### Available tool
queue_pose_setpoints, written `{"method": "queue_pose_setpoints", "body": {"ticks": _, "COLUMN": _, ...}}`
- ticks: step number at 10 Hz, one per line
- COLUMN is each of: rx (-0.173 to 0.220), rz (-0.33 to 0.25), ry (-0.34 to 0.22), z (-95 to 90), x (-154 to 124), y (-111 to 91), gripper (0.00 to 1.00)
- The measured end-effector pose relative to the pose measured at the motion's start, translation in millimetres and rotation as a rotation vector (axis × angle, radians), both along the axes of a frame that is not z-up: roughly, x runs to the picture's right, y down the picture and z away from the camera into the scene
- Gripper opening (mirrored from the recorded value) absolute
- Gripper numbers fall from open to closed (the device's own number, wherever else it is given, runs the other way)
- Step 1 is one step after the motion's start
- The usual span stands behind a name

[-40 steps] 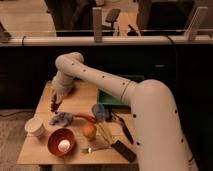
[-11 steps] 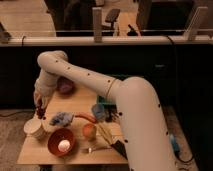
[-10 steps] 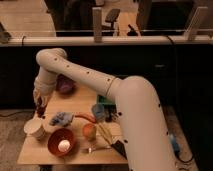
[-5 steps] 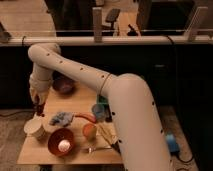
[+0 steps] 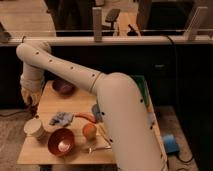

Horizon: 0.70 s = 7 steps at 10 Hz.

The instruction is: Place grapes in paper cup

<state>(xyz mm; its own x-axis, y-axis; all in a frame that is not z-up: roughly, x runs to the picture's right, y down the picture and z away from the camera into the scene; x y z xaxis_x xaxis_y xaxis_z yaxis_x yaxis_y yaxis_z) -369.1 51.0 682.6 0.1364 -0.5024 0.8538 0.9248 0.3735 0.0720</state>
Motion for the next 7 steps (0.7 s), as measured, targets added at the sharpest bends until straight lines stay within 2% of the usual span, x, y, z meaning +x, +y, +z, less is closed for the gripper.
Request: {"method": "queue_pose_setpoints", "body": {"ticks": 7, "rx": -0.020, "rz": -0.047, "ry": -0.037, "z": 1.0, "x": -21.9, "y": 29.5, "gripper": 0.00}}
